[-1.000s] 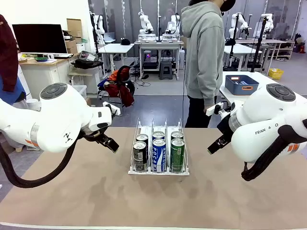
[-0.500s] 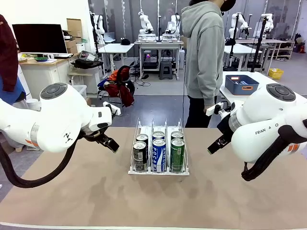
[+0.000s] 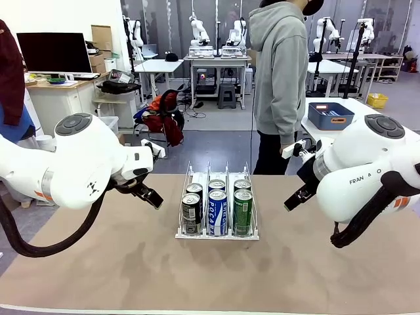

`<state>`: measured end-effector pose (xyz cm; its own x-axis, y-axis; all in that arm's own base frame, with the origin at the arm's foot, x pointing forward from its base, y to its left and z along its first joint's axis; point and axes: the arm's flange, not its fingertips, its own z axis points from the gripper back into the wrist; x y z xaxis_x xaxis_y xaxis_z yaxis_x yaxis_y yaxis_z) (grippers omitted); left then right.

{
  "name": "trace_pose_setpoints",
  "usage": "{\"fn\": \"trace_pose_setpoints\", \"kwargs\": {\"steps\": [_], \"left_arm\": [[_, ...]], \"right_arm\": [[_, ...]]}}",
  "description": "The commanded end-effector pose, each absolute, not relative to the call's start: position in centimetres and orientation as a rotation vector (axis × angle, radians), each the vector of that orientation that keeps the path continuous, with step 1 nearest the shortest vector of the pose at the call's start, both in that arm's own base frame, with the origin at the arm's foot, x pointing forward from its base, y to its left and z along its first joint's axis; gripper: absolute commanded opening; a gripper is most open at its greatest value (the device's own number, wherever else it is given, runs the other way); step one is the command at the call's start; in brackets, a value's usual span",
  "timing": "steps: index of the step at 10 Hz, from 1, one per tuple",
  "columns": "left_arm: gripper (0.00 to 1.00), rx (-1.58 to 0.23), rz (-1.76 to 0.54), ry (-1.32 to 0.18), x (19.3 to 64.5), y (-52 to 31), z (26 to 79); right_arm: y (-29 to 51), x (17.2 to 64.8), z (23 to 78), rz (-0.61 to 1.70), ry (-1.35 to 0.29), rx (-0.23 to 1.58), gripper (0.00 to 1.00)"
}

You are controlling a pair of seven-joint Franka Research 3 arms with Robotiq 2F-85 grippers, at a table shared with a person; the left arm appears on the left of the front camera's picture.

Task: Fill the beverage cans into the dispenser.
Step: Pick up the Sprite handed by the human.

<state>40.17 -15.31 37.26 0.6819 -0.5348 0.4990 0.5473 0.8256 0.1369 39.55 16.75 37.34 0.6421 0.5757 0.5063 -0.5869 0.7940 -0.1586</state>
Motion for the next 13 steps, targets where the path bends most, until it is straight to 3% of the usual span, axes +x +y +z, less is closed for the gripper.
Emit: {"fn": "trace_pose_setpoints", "kwargs": {"steps": [1, 3, 7, 10, 13], "left_arm": [[1.0, -0.024, -0.603, -0.552, 40.2, -15.2, 37.3], [1.0, 0.006, -0.688, -0.467, 40.0, -14.7, 38.3], [1.0, -0.136, -0.807, -0.328, 40.1, -13.0, 44.0], [1.0, -0.268, -0.915, -0.352, 38.8, -11.5, 48.8], [1.0, -0.312, -0.875, -0.48, 38.7, -8.7, 52.9]], "right_arm": [[16.7, 39.6, 37.3, 0.662, -0.57, 0.021, 1.0], [17.8, 38.3, 37.4, 0.685, -0.558, 0.045, 1.0], [14.9, 38.3, 42.7, 0.783, -0.461, 0.28, 1.0], [12.1, 37.5, 47.7, 0.836, -0.45, 0.389, 1.0], [8.2, 37.5, 51.4, 0.823, -0.532, 0.458, 1.0]]}}
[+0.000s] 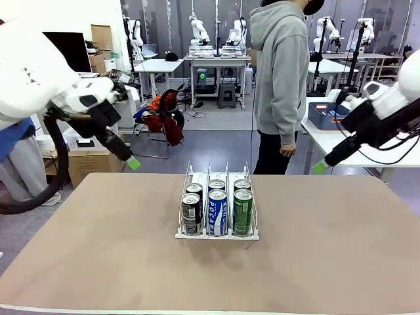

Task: Fill the beverage cans into the dispenser.
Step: Pick up the Sprite handed by the human.

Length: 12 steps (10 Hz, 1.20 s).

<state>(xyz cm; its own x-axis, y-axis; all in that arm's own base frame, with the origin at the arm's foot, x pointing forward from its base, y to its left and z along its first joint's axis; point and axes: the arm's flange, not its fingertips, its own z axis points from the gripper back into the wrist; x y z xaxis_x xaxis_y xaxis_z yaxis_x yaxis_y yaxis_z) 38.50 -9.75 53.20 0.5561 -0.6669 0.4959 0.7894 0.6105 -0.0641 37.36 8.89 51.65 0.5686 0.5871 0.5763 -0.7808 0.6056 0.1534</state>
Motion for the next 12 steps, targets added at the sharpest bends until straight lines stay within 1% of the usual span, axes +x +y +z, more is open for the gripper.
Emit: {"fn": "trace_pose_setpoints", "kwargs": {"steps": [1, 2, 7, 9, 10, 11, 12], "left_arm": [[1.0, -0.276, -0.858, -0.504, 38.3, -8.5, 52.7], [1.0, -0.295, -0.874, -0.454, 38.5, -9.8, 53.2], [1.0, -0.278, -0.877, -0.456, 38.4, -10.0, 53.3], [1.0, -0.314, -0.993, -0.32, 38.4, -10.4, 57.9], [1.0, -0.346, -1.029, -0.31, 38.8, -10.3, 60.8], [1.0, -0.366, -1.045, -0.308, 38.9, -10.0, 63.0], [1.0, -0.38, -1.041, -0.335, 38.8, -9.7, 64.7]], "right_arm": [[7.6, 37.7, 51.7, 0.823, -0.559, 0.429, 1.0], [8.9, 37.4, 51.7, 0.831, -0.508, 0.42, 1.0], [9.0, 37.3, 51.9, 0.834, -0.513, 0.4, 1.0], [8.5, 38.2, 56.1, 0.886, -0.465, 0.45, 1.0], [7.7, 39.2, 59.1, 0.909, -0.456, 0.477, 1.0], [6.9, 39.8, 61.1, 0.875, -0.461, 0.507, 1.0], [5.8, 40.3, 62.9, 0.86, -0.466, 0.544, 1.0]]}}
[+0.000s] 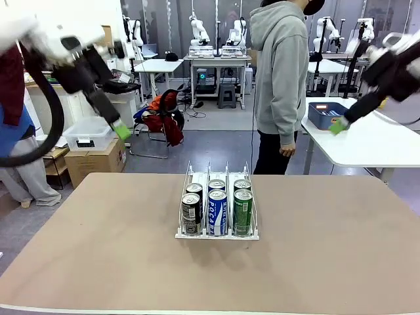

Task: Fill the beverage cans into the dispenser.
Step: Pick up the Sprite handed by the human.

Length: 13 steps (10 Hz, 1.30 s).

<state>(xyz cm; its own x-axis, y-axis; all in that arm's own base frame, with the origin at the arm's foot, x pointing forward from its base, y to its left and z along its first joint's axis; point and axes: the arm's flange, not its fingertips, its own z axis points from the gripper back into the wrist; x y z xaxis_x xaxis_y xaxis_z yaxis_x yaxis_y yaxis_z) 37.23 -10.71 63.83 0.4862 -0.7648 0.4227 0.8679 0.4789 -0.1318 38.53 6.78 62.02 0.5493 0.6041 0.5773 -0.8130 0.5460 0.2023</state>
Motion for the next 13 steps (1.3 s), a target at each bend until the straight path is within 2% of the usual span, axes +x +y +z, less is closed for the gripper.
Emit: {"fn": "trace_pose_setpoints", "kwargs": {"steps": [1, 4, 7, 9, 10, 13], "left_arm": [[1.0, -0.399, -1.014, -0.384, 38.7, -9.2, 66.5], [1.0, -0.472, -0.875, -0.552, 37.6, -7.3, 70.9], [1.0, -0.439, -0.899, -0.71, 37.1, -5.8, 72.1], [1.0, -0.373, -0.913, -0.797, 37.2, -5.9, 71.4], [1.0, -0.417, -0.884, -0.695, 37.3, -5.6, 73.8], [1.0, -0.417, -0.884, -0.695, 37.3, -5.6, 73.8]], "right_arm": [[4.8, 40.2, 64.6, 0.854, -0.491, 0.563, 1.0], [1.0, 39.5, 69.4, 0.808, -0.657, 0.551, 1.0], [-1.4, 39.3, 71.3, 0.762, -0.732, 0.531, 1.0], [-1.2, 39.1, 70.7, 0.773, -0.754, 0.51, 1.0], [-1.9, 38.9, 72.0, 0.745, -0.705, 0.519, 1.0], [-1.9, 38.9, 72.0, 0.745, -0.705, 0.519, 1.0]]}}
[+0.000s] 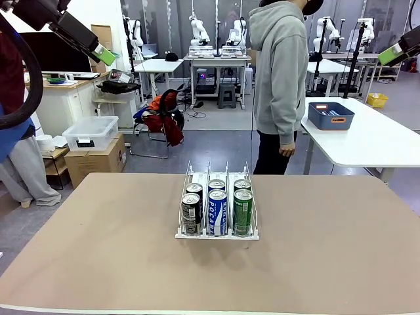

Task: Fill the beverage cans into the dispenser.
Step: Pick up the Sprite handed by the human.

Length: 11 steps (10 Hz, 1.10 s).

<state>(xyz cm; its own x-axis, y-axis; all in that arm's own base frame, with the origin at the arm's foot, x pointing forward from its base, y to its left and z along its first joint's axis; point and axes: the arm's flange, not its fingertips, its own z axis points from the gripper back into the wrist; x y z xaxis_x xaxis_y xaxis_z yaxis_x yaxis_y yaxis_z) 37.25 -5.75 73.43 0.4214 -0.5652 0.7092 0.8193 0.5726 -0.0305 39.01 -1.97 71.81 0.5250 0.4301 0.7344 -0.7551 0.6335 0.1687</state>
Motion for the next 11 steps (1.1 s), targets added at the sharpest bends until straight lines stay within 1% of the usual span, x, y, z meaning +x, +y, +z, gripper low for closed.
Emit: {"fn": "trace_pose_setpoints", "kwargs": {"steps": [1, 6, 11], "left_arm": [[1.0, -0.417, -0.884, -0.695, 37.3, -5.6, 73.8], [1.0, -0.406, -0.898, -0.709, 37.2, -5.8, 73.5], [1.0, -0.365, -0.958, -0.73, 35.9, -6.4, 75.4]], "right_arm": [[-1.9, 38.9, 72.0, 0.745, -0.705, 0.519, 1.0], [-2.0, 39.0, 71.8, 0.746, -0.71, 0.509, 1.0], [-2.1, 37.8, 73.7, 0.792, -0.777, 0.403, 1.0]]}}
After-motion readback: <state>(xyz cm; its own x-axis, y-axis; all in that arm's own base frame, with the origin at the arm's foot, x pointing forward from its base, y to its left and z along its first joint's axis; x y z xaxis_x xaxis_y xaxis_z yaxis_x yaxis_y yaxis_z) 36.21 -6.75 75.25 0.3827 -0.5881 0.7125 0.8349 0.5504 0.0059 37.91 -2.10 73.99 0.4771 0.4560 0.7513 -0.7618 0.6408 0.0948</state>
